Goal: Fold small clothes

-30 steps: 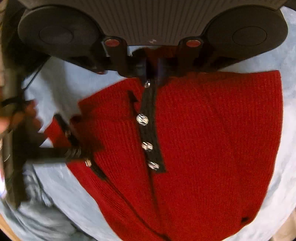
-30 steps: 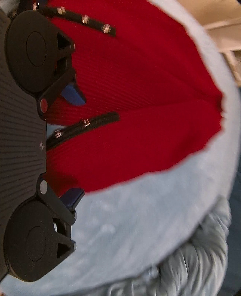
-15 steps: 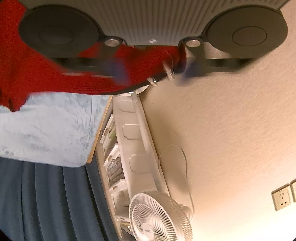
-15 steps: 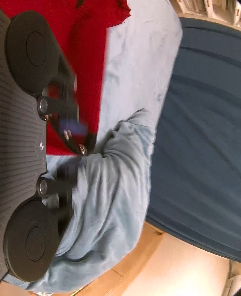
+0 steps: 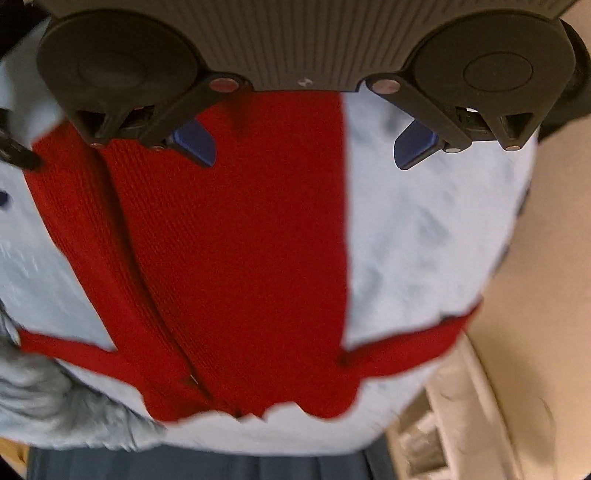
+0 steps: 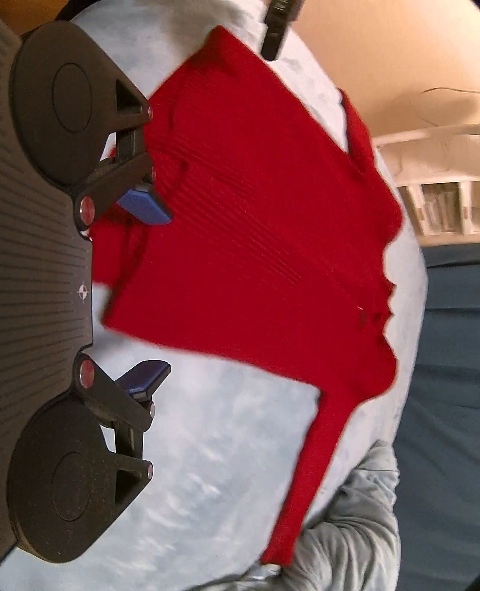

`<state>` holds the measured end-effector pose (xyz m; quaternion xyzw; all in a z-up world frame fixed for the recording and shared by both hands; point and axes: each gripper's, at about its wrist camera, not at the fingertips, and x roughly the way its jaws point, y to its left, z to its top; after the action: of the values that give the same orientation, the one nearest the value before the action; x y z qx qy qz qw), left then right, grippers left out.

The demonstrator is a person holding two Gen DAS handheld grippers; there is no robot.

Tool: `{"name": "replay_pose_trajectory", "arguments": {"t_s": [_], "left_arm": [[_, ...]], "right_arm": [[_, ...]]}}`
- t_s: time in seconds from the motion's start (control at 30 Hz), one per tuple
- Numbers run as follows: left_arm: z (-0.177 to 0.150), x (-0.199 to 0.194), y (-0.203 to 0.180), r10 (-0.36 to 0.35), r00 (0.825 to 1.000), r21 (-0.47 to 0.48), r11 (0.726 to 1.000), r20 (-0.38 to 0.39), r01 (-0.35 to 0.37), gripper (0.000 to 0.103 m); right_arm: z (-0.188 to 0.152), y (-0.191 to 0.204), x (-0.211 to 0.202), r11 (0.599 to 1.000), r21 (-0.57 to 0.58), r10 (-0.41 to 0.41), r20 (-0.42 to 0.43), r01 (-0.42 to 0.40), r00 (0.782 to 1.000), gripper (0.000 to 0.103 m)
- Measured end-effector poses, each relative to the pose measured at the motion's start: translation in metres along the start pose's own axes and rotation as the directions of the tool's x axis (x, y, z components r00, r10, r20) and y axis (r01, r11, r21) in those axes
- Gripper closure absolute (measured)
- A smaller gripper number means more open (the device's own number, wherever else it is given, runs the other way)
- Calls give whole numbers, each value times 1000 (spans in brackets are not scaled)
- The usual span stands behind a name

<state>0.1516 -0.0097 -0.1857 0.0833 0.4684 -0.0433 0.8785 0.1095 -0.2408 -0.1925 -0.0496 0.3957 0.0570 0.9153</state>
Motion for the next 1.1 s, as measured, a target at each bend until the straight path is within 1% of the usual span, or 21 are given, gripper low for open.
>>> {"name": "replay_pose_trajectory", "arguments": {"t_s": [0.03, 0.07, 0.13, 0.17, 0.2, 0.27, 0.3, 0.37, 0.43, 0.47, 0.5, 0.6, 0.67, 0.73, 0.8, 0.87, 0.9, 0.97, 1.0, 1.07, 1.1], "left_arm": [[-8, 0, -6, -1, 1000, -2, 1000, -14, 1, 0], [-7, 1, -1, -8, 1000, -7, 1000, -23, 8, 0], [-7, 3, 0, -21, 999, -23, 1000, -42, 20, 0], [-6, 5, 1, -24, 998, -29, 999, -51, 22, 0], [-7, 7, 2, -25, 998, -27, 999, -58, 23, 0], [-6, 11, 3, -14, 998, -9, 1000, -57, 13, 0], [-7, 13, 2, -5, 999, 2, 1000, -54, 5, 0], [-7, 18, 0, -7, 998, 10, 1000, -63, 7, 0], [-5, 21, 7, -25, 997, 11, 1000, -75, 26, 0], [-5, 22, 5, -38, 996, 12, 999, -77, 39, 0], [-4, 23, 5, -51, 996, 12, 999, -77, 52, 0], [-4, 26, -3, -82, 994, 42, 995, -79, 85, 0], [-6, 33, -11, -68, 994, 86, 993, -87, 76, 0], [-7, 42, -16, -37, 995, 121, 991, -93, 48, 0], [-4, 46, -10, -38, 995, 93, 995, -95, 47, 0], [2, 44, 2, -32, 996, 27, 999, -85, 35, 0], [6, 44, 12, -2, 997, -7, 1000, -77, 2, 0], [11, 47, 36, 72, 994, -82, 994, -78, -79, 0], [13, 50, 49, 98, 991, -121, 987, -90, -108, 0], [16, 56, 73, 138, 983, -171, 973, -118, -157, 0], [17, 58, 83, 134, 983, -190, 969, -122, -155, 0]], "right_arm": [[3, 9, 4, 1000, -18, 0, -1, 0, 1000, 21], [2, 18, 12, 998, -52, -18, -13, 17, 1000, 21], [4, 20, 29, 993, -104, -65, -41, 61, 997, 22], [5, 10, 30, 994, -83, -71, -27, 68, 997, 22], [7, 0, 27, 996, -35, -85, -3, 85, 996, 23], [14, -29, 21, 983, 71, -175, 37, 172, 984, 24], [19, -48, 19, 969, 131, -216, 51, 208, 975, 24], [26, -84, 21, 931, 216, -310, 36, 295, 950, 24], [32, -117, 24, 896, 285, -357, 7, 340, 934, 26], [35, -134, 27, 881, 330, -357, -4, 338, 934, 26], [37, -147, 28, 871, 374, -341, -10, 320, 940, 26], [40, -174, 29, 844, 491, -252, 5, 217, 968, 26], [39, -181, 30, 821, 552, -184, 16, 145, 983, 26], [35, -186, 30, 782, 619, -109, 26, 70, 994, 26], [31, -192, 39, 734, 678, -57, 21, 28, 998, 26], [30, -193, 41, 712, 702, -38, 16, 17, 999, 26], [32, -191, 43, 712, 702, -40, 11, 21, 999, 26], [32, -190, 43, 720, 692, -49, -5, 39, 999, 26], [32, -190, 44, 725, 687, -55, -17, 52, 998, 26], [33, -186, 49, 738, 669, -74, -51, 89, 996, 26], [33, -185, 53, 748, 656, -80, -66, 103, 995, 26]]}}
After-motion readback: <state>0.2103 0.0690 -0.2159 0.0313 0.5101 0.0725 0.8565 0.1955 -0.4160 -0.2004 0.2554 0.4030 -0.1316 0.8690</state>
